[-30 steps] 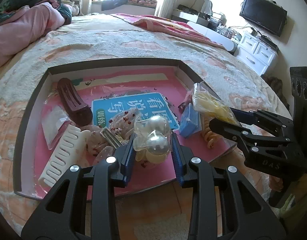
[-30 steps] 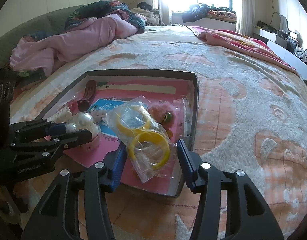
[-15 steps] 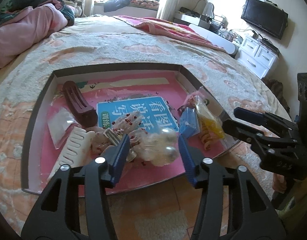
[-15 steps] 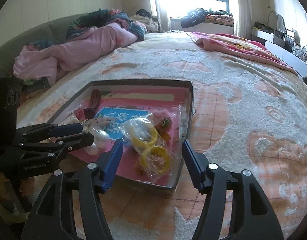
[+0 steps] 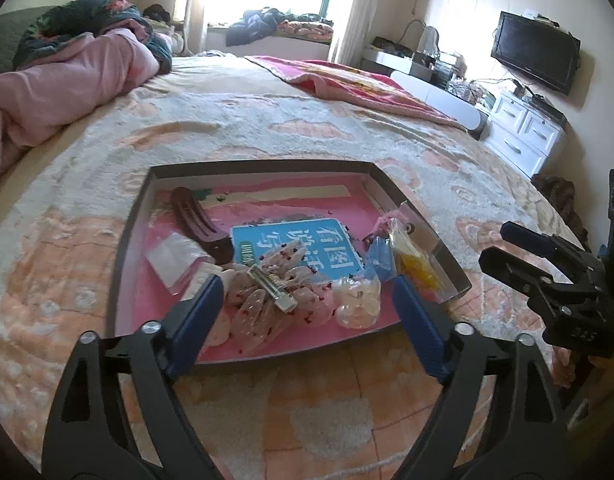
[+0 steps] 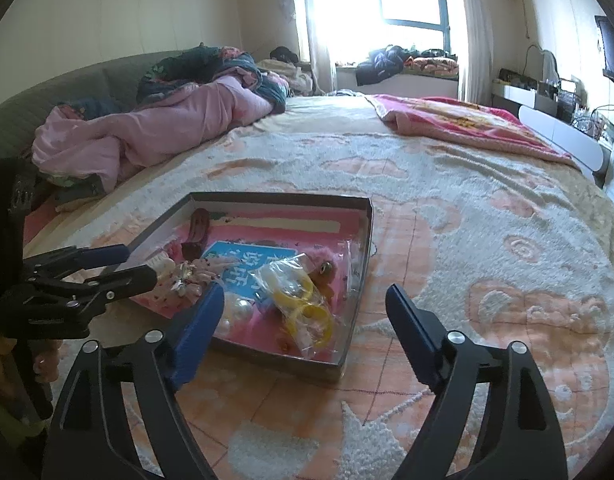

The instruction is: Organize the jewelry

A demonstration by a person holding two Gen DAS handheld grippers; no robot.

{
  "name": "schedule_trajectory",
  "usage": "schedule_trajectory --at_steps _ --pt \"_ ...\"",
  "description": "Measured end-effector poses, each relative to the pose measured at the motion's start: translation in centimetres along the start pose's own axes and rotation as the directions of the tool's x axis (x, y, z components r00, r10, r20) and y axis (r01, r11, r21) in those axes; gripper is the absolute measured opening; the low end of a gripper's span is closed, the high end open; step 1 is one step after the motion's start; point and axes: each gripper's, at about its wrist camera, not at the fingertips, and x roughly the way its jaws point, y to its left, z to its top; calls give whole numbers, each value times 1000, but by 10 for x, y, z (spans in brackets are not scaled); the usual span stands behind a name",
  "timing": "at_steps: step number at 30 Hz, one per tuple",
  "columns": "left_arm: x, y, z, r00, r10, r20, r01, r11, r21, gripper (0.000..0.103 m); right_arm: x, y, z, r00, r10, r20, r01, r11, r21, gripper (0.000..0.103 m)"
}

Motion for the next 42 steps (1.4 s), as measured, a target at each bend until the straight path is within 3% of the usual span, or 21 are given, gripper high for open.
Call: schedule_trajectory --at_steps 2,5,22,32,42 --pt "-7 1 -2 1000 11 10 -11 1000 1 89 -5 3 0 1000 -2 12 2 1000 -6 85" --pt "-16 4 -5 1000 21 19 -21 1000 -3 91 -11 6 0 1000 -11 29 11 1000 -12 89" --pt "-74 22 -28 988 109 106 -102 992 -68 91 -51 27 -8 991 -35 132 33 999 15 95" --pt "-94 23 -47 975 161 152 -148 985 -90 92 -72 49 -21 974 -101 203 113 993 -44 96" --pt "-109 16 -60 964 187 189 -175 982 -76 91 -83 55 -34 973 -115 202 118 993 -1 96"
